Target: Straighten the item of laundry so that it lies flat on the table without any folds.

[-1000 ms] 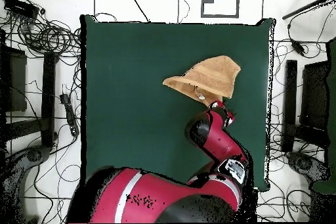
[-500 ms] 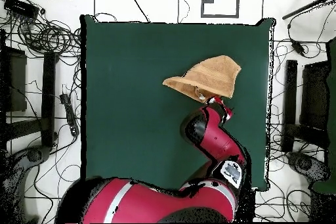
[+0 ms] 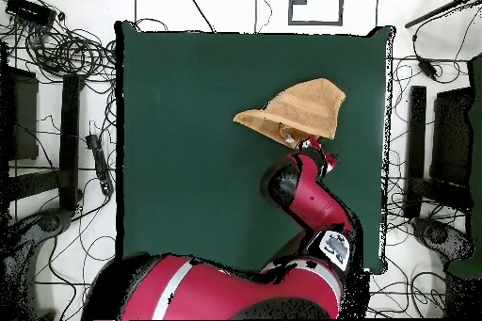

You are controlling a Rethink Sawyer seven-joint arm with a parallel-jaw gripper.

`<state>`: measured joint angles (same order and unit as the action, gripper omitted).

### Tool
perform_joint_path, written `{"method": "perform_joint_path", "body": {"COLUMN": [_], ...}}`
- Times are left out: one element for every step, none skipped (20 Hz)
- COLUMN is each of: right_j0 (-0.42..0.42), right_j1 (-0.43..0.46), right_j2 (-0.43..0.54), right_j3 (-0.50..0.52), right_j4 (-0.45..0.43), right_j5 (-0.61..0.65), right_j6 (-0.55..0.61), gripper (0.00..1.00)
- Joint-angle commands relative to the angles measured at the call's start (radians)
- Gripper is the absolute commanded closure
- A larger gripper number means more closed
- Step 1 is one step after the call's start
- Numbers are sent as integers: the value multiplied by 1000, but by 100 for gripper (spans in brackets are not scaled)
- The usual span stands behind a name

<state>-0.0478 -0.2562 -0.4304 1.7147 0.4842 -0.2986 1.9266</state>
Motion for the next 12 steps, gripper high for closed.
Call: {"method": "perform_joint_path", "body": {"right_j0": [-21,-28,-29,-33,-35,-38,-41,-42,-42,-47,-52,-56], "right_j1": [81,88,93,100,106,113,117,122,122,120,115,111], "right_j2": [161,169,169,175,175,178,184,185,188,196,207,219], "right_j3": [-50,-56,-66,-73,-84,-91,-97,-101,-103,-104,-103,-102], "right_j4": [-23,-27,-24,-25,-23,-25,-26,-26,-24,-31,-37,-43], "right_j5": [-13,-21,-25,-33,-40,-48,-51,-62,-64,-75,-92,-109], "right_j6": [189,193,192,194,193,195,196,199,202,208,223,238], "gripper": [0,0,0,0,0,0,0,0,0,0,0,0]}}
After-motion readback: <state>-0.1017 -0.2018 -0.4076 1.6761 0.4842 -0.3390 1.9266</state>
